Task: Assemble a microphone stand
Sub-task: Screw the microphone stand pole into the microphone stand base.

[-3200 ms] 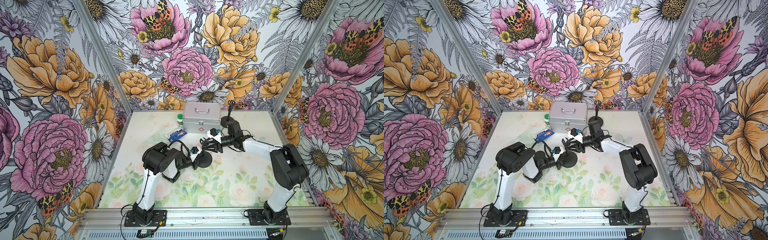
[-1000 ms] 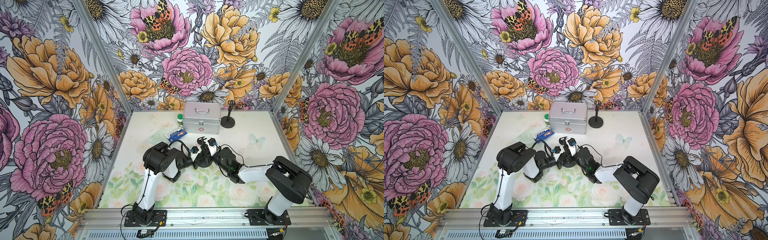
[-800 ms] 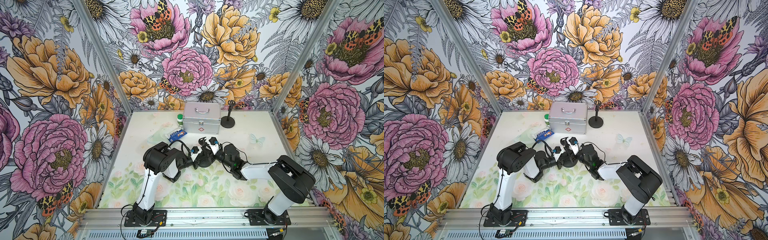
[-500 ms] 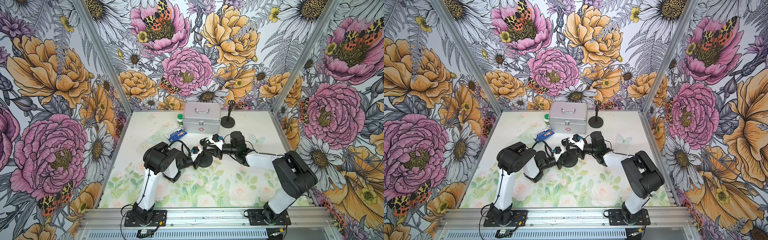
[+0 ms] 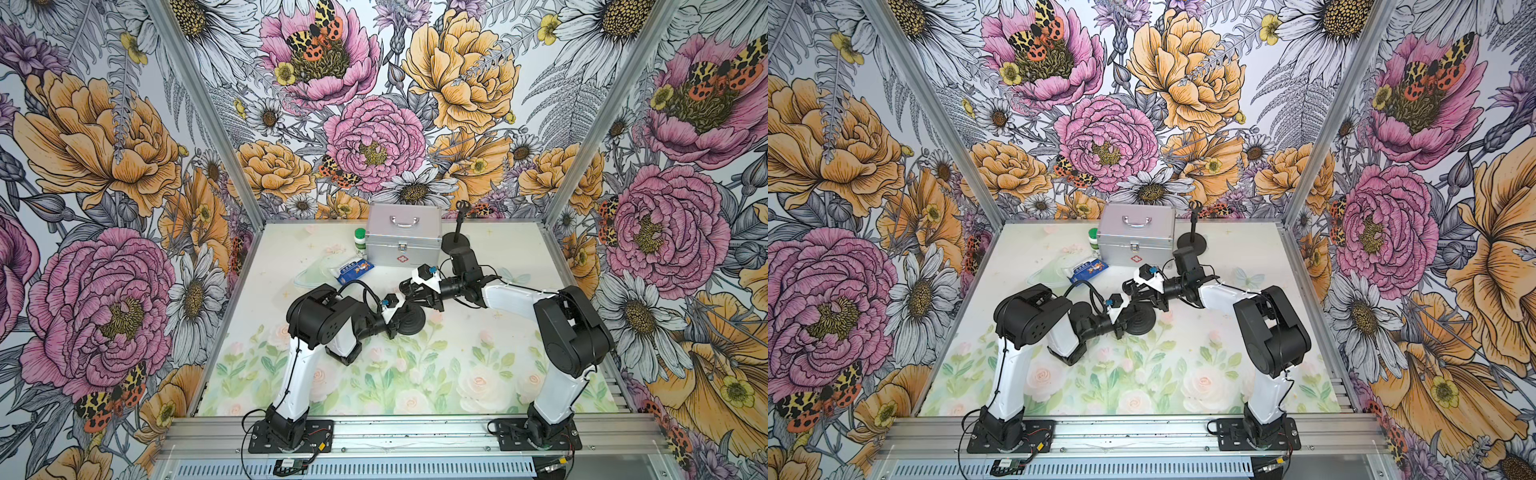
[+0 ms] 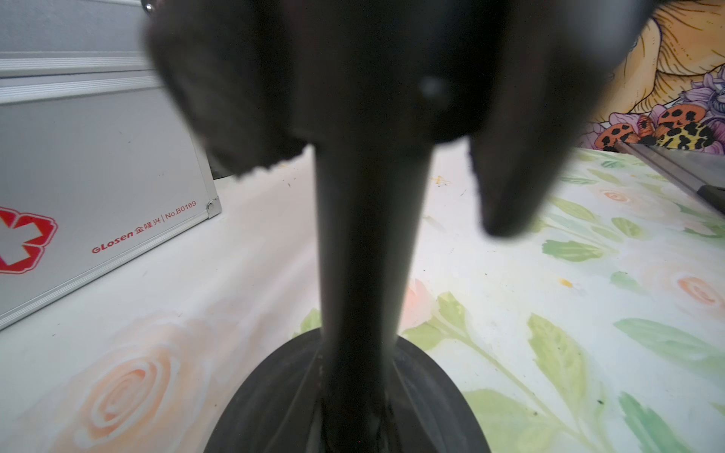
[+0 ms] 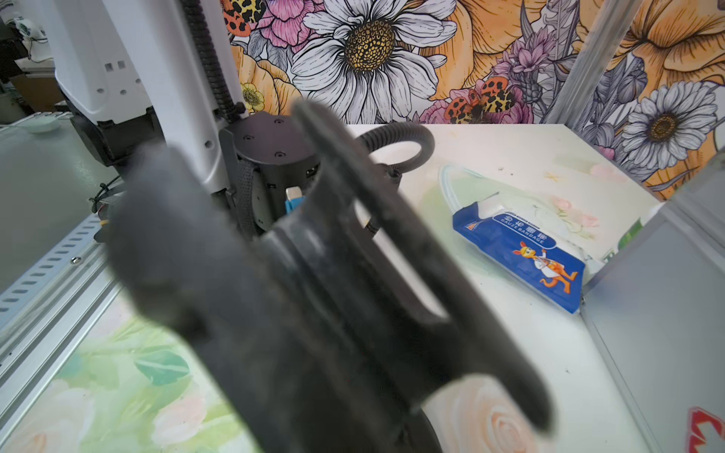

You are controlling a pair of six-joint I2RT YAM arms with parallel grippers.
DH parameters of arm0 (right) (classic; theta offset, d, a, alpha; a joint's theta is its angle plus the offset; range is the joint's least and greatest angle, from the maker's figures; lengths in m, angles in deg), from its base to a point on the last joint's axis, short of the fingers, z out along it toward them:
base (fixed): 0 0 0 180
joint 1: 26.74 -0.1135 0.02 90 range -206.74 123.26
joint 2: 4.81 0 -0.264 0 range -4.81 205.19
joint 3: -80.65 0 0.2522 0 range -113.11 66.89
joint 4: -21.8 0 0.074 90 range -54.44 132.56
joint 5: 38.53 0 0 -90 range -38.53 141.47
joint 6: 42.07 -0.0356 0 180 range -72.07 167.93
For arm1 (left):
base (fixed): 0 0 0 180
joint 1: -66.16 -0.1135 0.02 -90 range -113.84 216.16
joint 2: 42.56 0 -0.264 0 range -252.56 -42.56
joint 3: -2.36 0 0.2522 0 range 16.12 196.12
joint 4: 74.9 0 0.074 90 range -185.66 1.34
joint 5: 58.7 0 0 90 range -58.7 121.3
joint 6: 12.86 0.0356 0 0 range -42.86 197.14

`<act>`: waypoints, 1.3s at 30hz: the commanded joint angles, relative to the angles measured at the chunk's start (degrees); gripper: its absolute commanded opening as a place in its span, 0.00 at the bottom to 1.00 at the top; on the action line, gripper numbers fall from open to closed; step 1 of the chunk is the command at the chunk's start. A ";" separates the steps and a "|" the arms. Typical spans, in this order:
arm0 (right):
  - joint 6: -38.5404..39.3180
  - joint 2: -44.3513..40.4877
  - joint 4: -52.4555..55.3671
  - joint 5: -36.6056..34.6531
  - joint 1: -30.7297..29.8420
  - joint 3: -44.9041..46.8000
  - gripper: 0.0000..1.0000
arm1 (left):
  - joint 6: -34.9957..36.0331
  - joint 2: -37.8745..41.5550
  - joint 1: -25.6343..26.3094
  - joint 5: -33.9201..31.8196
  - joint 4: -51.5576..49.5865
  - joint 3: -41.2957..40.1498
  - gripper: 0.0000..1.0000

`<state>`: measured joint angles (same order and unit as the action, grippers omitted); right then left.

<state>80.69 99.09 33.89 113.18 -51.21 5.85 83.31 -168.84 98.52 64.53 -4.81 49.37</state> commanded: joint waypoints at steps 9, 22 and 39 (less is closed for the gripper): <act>-38.16 -5.48 -46.94 -63.95 -11.36 26.80 0.00 | 0.41 -1.29 1.04 -0.03 -2.91 -1.02 0.22; -36.49 -5.16 -54.66 -39.39 -11.57 29.71 0.29 | 0.38 -1.35 1.20 0.25 -2.98 -1.01 0.22; -20.68 -3.26 -24.77 -7.03 -0.94 13.23 0.44 | 0.73 -0.42 0.78 -0.17 -2.98 -1.71 0.22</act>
<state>54.06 94.50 -0.82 102.80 -52.52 22.66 83.55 -168.73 98.68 63.94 -4.83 49.20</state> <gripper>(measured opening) 0.446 0.219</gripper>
